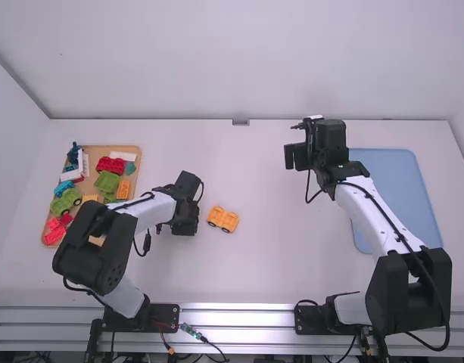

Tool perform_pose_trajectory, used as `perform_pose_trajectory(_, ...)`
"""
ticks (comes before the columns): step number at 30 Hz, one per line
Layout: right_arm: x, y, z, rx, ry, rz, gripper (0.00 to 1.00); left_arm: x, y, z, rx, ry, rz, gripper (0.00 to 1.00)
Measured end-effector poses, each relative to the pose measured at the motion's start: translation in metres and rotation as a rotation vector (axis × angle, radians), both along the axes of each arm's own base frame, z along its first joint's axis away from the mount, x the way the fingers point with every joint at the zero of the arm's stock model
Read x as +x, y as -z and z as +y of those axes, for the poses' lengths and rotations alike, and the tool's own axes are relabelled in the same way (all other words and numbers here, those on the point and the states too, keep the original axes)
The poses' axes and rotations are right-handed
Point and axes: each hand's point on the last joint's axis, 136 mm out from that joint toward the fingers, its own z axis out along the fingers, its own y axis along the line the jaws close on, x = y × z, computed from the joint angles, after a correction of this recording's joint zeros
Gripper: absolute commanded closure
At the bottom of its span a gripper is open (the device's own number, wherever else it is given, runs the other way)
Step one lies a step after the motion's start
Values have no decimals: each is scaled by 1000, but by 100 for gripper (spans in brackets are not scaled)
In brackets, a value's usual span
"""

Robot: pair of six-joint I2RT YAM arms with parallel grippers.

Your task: Assemble lego blocks to make yellow taxi

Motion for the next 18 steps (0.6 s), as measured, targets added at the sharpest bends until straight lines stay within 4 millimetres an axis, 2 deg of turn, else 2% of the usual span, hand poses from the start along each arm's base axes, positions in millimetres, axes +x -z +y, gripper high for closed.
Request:
perform_pose_trajectory(1, 0, 0, 0, -1, 2, 0, 1, 0, 0, 0, -2, 0, 1, 29)
perform_pose_trajectory(5, 0, 0, 0, -1, 1, 0, 1, -1, -2, -7, -42, -3, 7, 0)
perform_pose_trajectory(14, 0, 0, 0, -2, 0, -1, 1, -17, -5, -4, -29, 54, 88, 0)
perform_pose_trajectory(16, 0, 0, 0, -1, 0, 0, 1, -16, -14, -3, -14, 94, 104, 1)
perform_pose_trajectory(18, 0, 0, 0, -2, 1, 0, 1, -8, -35, 2, 21, 159, 116, 1)
